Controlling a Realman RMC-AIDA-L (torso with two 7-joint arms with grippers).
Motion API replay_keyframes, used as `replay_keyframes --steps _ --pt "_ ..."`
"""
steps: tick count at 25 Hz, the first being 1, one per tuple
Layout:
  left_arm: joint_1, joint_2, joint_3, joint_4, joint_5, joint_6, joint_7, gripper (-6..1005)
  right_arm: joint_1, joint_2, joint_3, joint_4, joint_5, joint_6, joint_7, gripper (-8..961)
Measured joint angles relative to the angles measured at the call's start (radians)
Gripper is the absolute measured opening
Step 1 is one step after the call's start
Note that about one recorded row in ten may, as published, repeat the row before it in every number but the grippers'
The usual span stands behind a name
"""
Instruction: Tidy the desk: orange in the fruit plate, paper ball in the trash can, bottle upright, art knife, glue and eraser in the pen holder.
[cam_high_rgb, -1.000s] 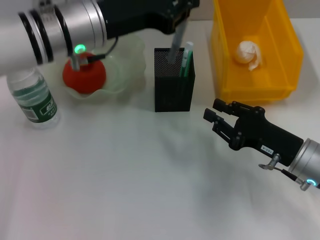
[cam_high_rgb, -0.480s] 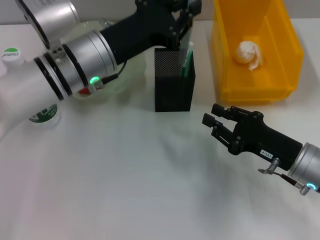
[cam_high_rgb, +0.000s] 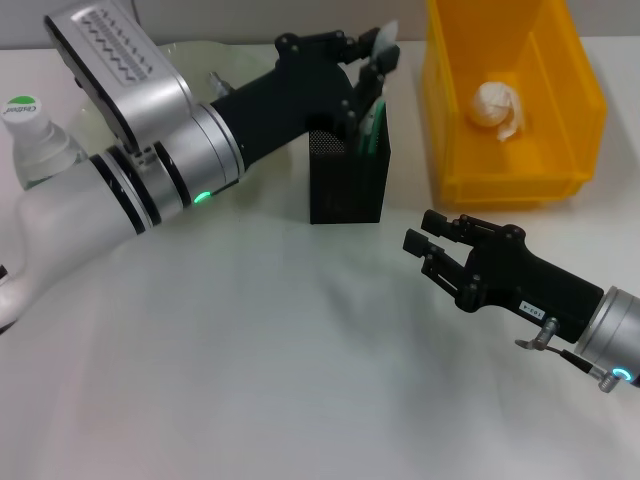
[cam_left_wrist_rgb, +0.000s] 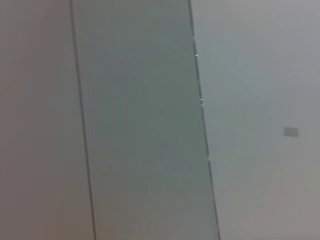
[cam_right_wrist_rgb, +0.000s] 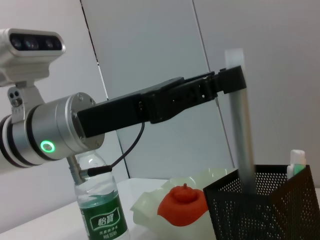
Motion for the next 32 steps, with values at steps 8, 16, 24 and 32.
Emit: replay_keyframes --steps 8,16,24,32 --pt "0.008 0.0 0.019 -0.002 -0.003 0.024 0.028 296 0.003 0.0 -0.002 0.0 -0.001 -0.001 0.0 362" --pt "0.014 0.0 0.021 0.004 -0.005 0.028 -0.023 593 0.001 0.0 -0.002 0.0 -0.001 -0.02 -0.001 368" --pt "0.061 0.011 -0.003 0.009 -0.005 0.174 -0.067 807 0.0 0.0 -0.003 -0.011 -0.012 -0.04 -0.023 375" --pt "0.214 0.064 -0.139 0.008 0.165 0.593 -0.126 808 0.0 -0.004 -0.003 -0.056 -0.058 -0.11 -0.035 381"
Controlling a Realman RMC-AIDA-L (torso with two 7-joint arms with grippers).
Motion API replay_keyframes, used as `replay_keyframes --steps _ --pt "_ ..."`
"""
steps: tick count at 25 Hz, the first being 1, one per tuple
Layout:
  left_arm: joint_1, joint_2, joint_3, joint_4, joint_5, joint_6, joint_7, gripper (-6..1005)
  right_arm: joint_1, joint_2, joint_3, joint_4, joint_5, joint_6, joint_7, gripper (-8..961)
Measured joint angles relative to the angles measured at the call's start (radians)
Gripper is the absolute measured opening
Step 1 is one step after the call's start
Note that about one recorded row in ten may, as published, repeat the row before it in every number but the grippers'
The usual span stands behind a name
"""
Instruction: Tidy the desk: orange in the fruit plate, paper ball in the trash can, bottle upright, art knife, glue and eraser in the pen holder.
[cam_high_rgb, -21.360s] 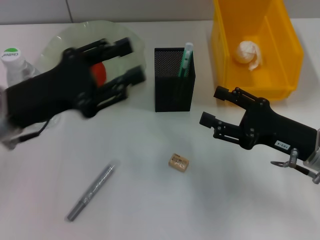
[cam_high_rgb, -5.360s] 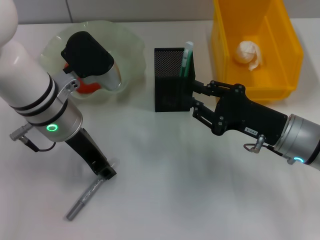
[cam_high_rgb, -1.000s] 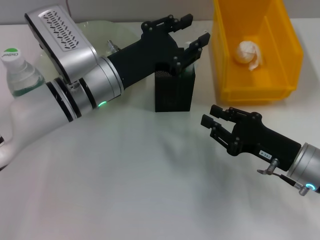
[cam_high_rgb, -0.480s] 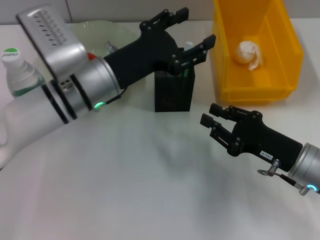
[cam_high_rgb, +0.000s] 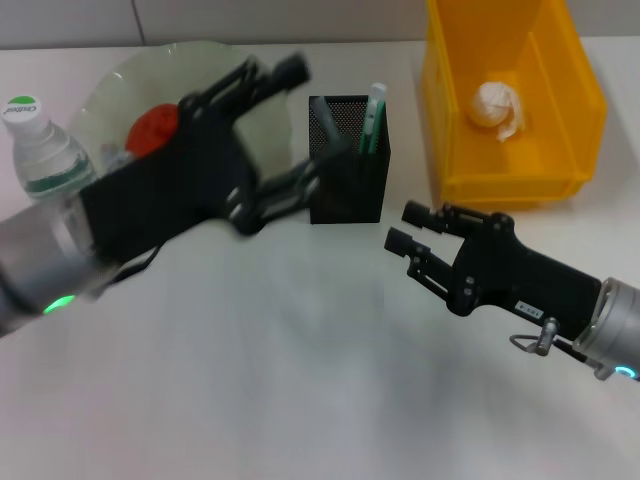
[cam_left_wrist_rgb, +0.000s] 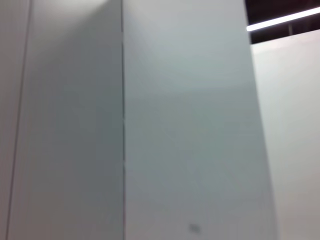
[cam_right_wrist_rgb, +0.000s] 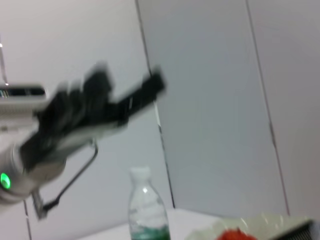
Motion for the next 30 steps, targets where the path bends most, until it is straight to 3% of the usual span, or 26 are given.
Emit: replay_keyframes --steps 5,9,16,30 --pt "0.097 0.044 -0.121 0.008 0.186 0.092 -0.112 805 -0.01 -0.005 0.0 -0.051 -0.004 -0.063 0.0 385" --pt "0.168 0.059 -0.237 0.0 0.328 0.126 -0.136 802 -0.008 -0.006 -0.001 -0.131 -0.077 -0.055 0.0 519" --pt "0.198 0.059 -0.379 -0.084 0.472 0.17 -0.13 802 0.004 -0.005 -0.017 -0.21 -0.178 -0.092 0.012 795" --pt "0.155 0.046 -0.401 -0.102 0.59 0.16 -0.136 802 0.009 -0.003 -0.052 -0.21 -0.298 -0.087 0.051 818"
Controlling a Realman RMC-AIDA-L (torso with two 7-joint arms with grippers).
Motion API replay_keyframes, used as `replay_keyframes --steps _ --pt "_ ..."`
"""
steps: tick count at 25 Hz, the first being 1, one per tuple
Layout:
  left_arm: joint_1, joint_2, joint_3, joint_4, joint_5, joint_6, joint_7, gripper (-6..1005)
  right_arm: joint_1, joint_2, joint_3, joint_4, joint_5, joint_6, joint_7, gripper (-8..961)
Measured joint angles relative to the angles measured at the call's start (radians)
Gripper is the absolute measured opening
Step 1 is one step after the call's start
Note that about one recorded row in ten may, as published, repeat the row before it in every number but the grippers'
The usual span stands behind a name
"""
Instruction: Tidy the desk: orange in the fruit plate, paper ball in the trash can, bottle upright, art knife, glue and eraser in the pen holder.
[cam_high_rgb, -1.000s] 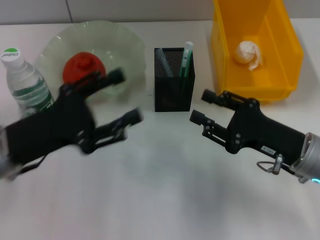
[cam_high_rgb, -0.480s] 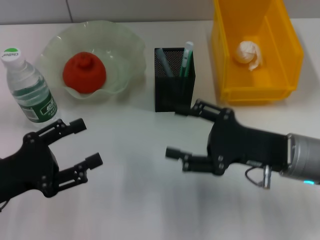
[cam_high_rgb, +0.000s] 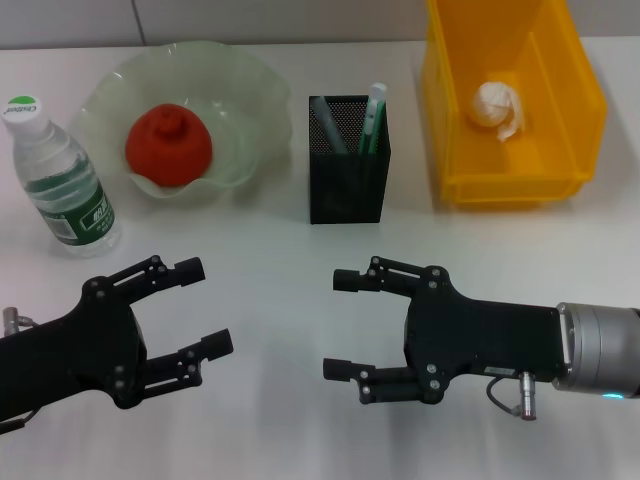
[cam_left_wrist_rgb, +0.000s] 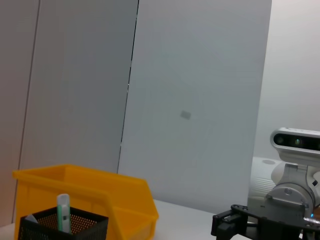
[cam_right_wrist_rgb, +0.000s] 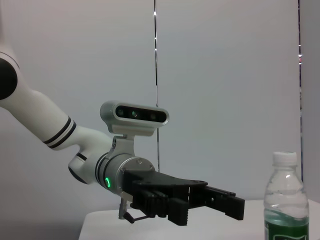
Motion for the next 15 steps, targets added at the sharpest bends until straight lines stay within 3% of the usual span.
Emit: replay_keyframes --steps 15 --pt "0.0 -0.009 0.0 -0.008 0.008 0.007 0.0 802 -0.004 0.004 0.0 0.013 0.0 0.0 0.001 818"
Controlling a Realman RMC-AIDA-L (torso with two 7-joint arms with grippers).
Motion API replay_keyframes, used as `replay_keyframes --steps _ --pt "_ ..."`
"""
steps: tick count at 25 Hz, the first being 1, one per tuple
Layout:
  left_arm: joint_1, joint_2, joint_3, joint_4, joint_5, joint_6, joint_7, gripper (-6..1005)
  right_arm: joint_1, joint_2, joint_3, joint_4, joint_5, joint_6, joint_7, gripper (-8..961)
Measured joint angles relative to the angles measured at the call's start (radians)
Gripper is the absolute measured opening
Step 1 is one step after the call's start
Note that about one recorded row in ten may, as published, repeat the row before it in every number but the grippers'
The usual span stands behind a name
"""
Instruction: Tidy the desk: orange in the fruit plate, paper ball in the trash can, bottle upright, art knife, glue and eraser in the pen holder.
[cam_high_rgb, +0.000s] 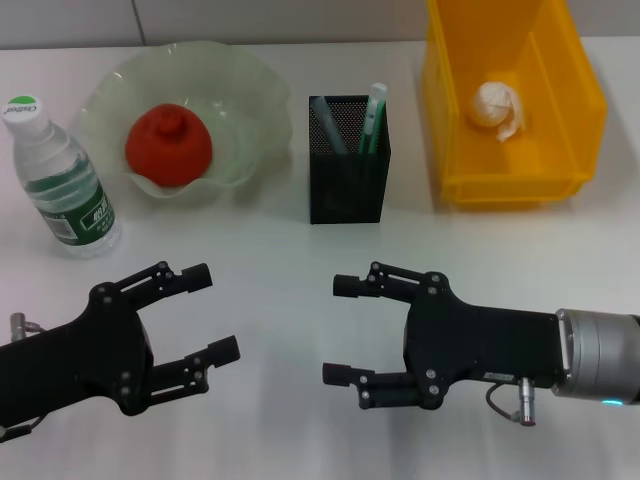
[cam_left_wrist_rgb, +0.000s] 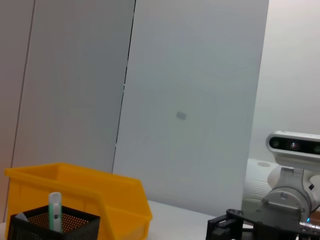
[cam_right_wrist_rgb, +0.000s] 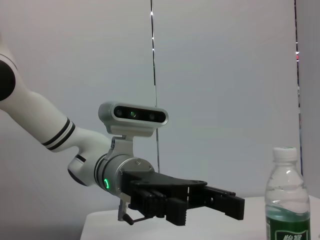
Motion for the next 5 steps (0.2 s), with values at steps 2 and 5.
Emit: replay_keyframes --steps 2,5 --pt "0.0 0.0 0.0 0.0 0.0 0.0 0.0 802 -0.001 0.0 0.0 0.002 0.0 0.0 0.0 818" --pt "-0.001 0.0 0.0 -0.003 0.0 0.003 0.0 802 -0.003 0.001 0.0 0.006 0.0 0.0 0.0 818"
